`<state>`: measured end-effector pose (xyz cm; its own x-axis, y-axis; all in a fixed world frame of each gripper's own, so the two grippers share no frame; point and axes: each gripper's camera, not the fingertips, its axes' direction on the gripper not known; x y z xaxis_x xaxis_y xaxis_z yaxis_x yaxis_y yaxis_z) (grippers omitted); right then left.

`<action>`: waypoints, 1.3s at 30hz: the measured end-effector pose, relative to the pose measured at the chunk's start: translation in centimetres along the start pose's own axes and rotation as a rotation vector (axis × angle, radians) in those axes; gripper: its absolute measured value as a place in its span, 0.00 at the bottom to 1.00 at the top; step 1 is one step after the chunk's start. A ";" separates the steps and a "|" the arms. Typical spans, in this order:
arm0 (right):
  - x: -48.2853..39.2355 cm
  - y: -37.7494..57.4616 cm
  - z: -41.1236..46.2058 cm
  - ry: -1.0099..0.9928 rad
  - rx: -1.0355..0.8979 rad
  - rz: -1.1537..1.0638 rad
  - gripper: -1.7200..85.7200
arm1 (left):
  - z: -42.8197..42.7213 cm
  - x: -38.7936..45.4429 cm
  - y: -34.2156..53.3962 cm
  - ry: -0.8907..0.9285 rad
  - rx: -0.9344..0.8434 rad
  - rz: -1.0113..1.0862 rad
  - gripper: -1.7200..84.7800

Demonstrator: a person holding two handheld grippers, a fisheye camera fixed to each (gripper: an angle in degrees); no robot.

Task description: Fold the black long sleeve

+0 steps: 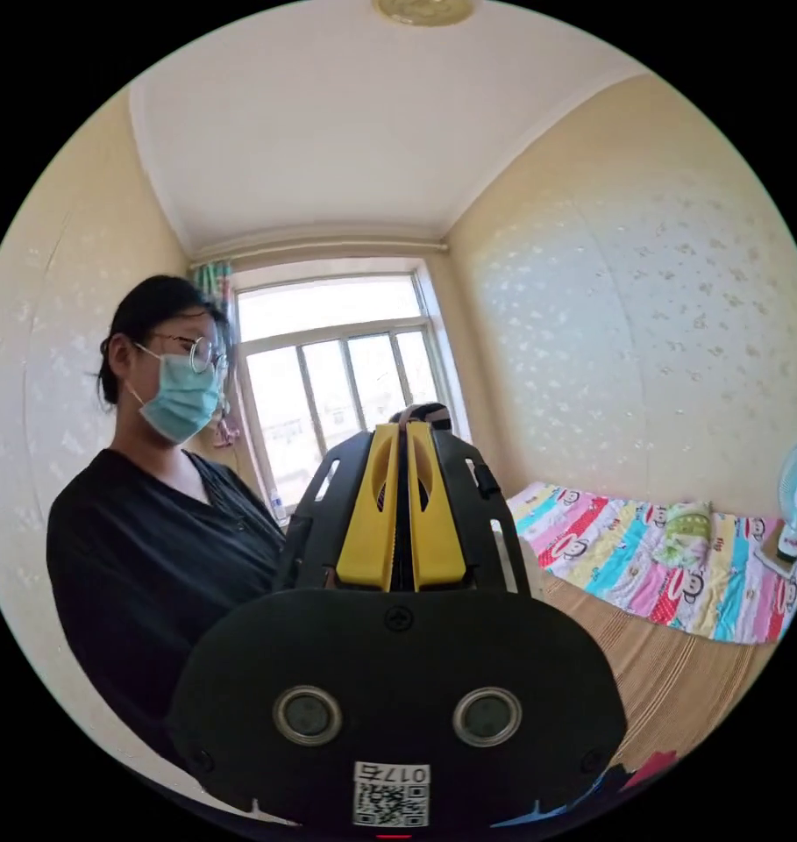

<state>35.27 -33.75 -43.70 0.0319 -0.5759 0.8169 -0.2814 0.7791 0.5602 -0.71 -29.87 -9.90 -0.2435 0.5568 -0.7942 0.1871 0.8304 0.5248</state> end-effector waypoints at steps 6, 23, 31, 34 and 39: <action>2.9 -0.5 1.8 0.032 -0.023 0.015 0.04 | -3.4 6.1 -2.8 -0.076 0.138 0.174 0.01; 59.3 4.9 31.1 0.417 -0.843 0.638 0.06 | -8.8 -30.1 -14.9 -1.117 -0.116 -0.449 0.01; 68.7 31.6 25.7 0.307 -0.855 0.862 0.07 | -6.5 -38.6 12.9 -0.998 -0.651 -0.699 0.14; 69.6 39.2 20.9 0.379 -0.923 0.863 0.09 | -6.5 -38.2 22.0 -1.024 -0.756 -0.808 0.17; 71.1 46.7 14.2 0.537 -1.020 0.843 0.16 | -6.5 -32.7 25.4 -1.049 -0.714 -0.729 0.11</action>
<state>10.78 -41.81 38.58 0.6227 0.1234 0.7727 0.3956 0.8023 -0.4470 5.83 -26.86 31.34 0.7724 0.0067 -0.6350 -0.2491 0.9230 -0.2932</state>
